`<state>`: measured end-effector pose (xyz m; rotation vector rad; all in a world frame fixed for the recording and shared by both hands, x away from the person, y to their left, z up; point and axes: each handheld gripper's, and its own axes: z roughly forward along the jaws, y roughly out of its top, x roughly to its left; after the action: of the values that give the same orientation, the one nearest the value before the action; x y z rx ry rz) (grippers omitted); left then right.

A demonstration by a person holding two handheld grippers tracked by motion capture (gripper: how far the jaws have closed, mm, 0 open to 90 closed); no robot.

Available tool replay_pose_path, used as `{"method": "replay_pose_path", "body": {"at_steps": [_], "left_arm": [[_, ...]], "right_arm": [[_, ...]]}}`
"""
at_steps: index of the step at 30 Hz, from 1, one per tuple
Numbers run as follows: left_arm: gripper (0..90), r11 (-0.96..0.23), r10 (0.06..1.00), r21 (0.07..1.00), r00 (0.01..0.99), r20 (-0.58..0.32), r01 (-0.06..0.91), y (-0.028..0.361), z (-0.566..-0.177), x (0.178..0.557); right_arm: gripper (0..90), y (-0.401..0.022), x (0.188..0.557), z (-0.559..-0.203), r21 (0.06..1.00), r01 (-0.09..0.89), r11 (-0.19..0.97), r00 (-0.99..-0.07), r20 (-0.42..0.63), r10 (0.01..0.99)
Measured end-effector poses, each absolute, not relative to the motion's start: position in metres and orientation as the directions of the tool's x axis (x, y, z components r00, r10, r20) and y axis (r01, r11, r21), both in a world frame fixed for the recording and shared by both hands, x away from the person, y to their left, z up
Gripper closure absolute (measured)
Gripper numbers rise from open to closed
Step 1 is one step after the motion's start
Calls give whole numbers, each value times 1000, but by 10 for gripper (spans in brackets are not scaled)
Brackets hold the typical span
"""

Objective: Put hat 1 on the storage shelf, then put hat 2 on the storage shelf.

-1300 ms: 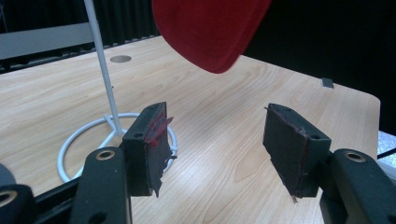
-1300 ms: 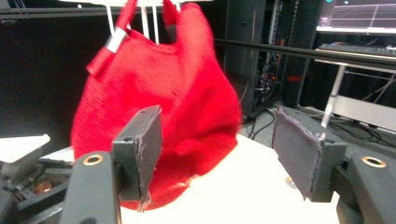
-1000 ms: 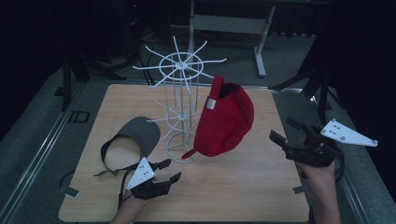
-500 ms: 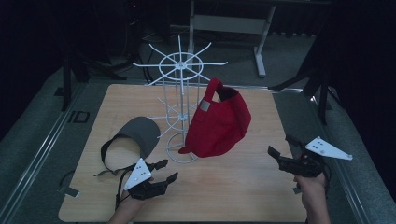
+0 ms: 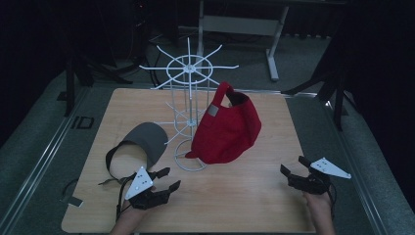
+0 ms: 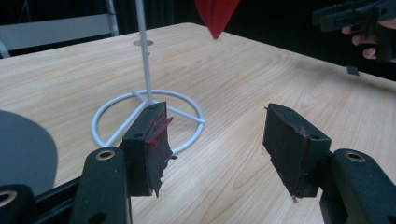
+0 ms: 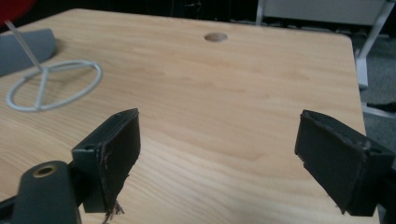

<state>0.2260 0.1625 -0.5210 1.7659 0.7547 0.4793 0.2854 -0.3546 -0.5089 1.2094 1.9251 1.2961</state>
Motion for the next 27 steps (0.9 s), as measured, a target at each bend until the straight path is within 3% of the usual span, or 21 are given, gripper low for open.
{"method": "replay_pose_path", "body": {"at_steps": [13,27], "left_arm": [[413,-198,749,943,662,-32,269,192,-528,222],[414,-183,841,937,541,-7,297,252,-535,210]], "right_arm": [[144,-366,282,-534,921,376,103,-415,69,907],[148,-372,278,-545,925,373,74,-411,93,907]]}}
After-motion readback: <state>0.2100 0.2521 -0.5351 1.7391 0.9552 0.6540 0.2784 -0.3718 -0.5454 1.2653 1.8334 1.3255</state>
